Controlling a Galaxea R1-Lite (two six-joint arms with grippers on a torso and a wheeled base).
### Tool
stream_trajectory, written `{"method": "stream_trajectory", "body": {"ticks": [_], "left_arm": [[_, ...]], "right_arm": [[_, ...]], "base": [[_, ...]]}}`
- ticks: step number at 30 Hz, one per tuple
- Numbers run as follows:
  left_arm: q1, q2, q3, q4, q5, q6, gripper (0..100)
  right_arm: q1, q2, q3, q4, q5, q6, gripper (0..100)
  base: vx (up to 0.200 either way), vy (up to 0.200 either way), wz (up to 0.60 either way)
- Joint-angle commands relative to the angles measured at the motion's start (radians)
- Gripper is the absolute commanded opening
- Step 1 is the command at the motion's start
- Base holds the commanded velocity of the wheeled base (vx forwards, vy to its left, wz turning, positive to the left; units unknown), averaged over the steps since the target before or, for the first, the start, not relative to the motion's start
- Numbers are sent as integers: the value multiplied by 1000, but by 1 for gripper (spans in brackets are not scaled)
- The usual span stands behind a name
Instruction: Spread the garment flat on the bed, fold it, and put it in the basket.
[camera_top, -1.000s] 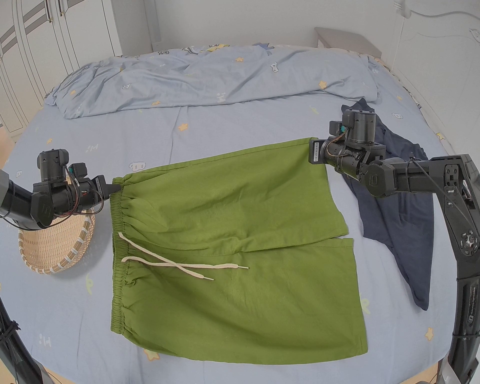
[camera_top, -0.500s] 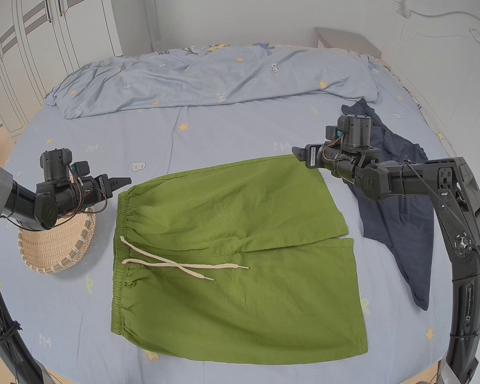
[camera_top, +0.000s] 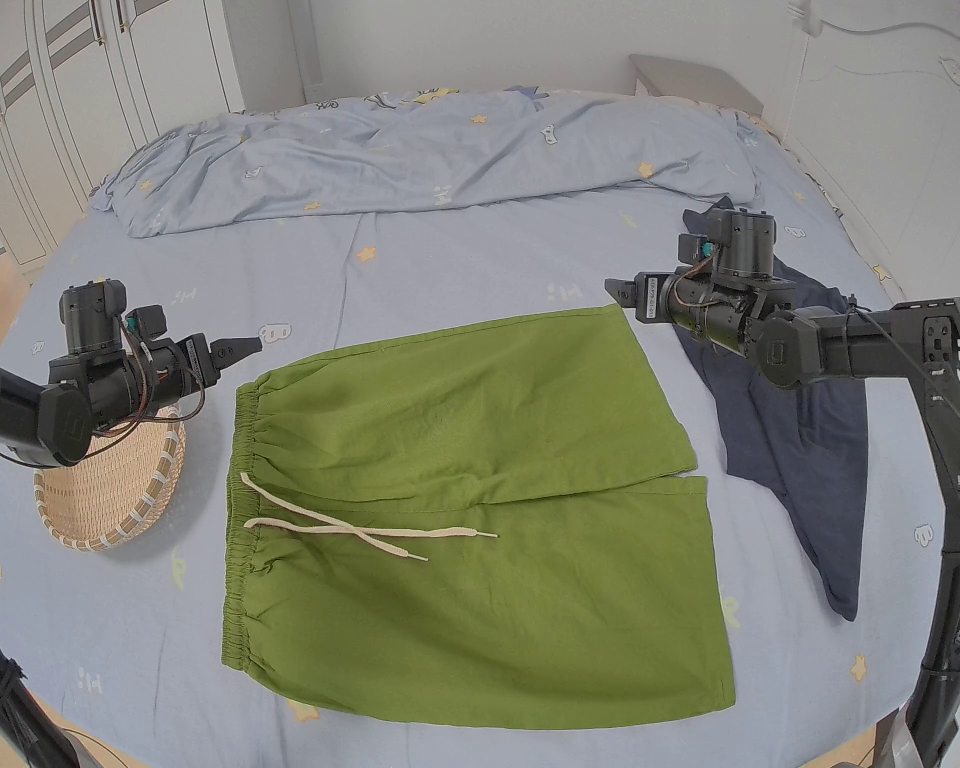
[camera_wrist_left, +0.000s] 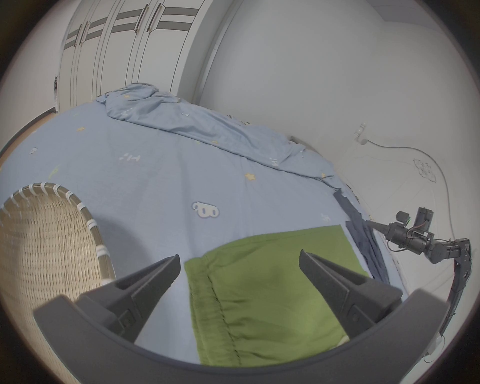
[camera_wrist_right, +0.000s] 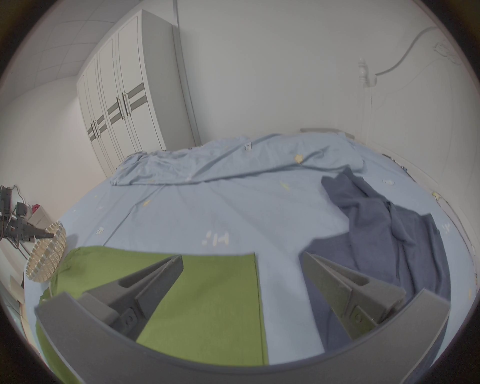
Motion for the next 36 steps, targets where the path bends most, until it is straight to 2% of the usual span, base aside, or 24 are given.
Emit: {"method": "stream_trajectory", "body": {"ticks": [1, 2, 5, 8, 10, 13, 14, 15, 19, 22, 23, 24, 27, 30, 36], "left_arm": [[-21, -226, 150, 34, -6, -31, 100], [-35, -278, 238, 63, -14, -59, 100], [-38, -332, 336, 87, -37, -86, 100], [-56, -473, 495, 169, -168, -158, 100], [-76, -550, 552, 245, -259, -203, 100], [-67, -619, 609, 316, -348, -253, 100], [-67, -619, 609, 316, -348, -253, 100], [-66, -631, 667, 322, -363, -260, 100], [-67, -616, 768, 314, -360, -244, 100], [-66, -579, 802, 299, -360, -235, 100], [-64, -514, 831, 267, -359, -203, 100], [-63, -508, 833, 264, -359, -200, 100], [-44, -360, 899, 195, -360, -77, 100], [-40, -324, 908, 176, -360, -51, 100], [49, -289, 899, 155, -372, -42, 100]], "right_arm": [[-7, -241, 264, 2, 2, 33, 100], [-7, -340, 434, -8, 12, 74, 100], [-1, -435, 595, -8, 24, 136, 100], [-7, -557, 829, -13, 105, 198, 100], [-12, -617, 924, -24, 163, 202, 100], [-21, -699, 1036, -22, 248, 200, 100], [-21, -699, 1036, -22, 248, 200, 100], [-22, -740, 1094, -17, 297, 202, 100], [-49, -763, 1166, -24, 340, 206, 100], [-79, -758, 1184, -27, 371, 209, 100], [-96, -754, 1187, -27, 391, 209, 100], [-96, -754, 1187, -27, 392, 209, 100], [-96, -755, 1187, -27, 412, 211, 100], [-93, -757, 1187, -27, 412, 211, 100], [-93, -760, 1192, -27, 412, 211, 100]], "base": [[0, 0, 0], [0, 0, 0], [0, 0, 0], [0, 0, 0], [0, 0, 0], [0, 0, 0], [0, 0, 0], [0, 0, 0], [0, 0, 0], [0, 0, 0], [0, 0, 0], [0, 0, 0], [0, 0, 0], [0, 0, 0], [0, 0, 0]]}}
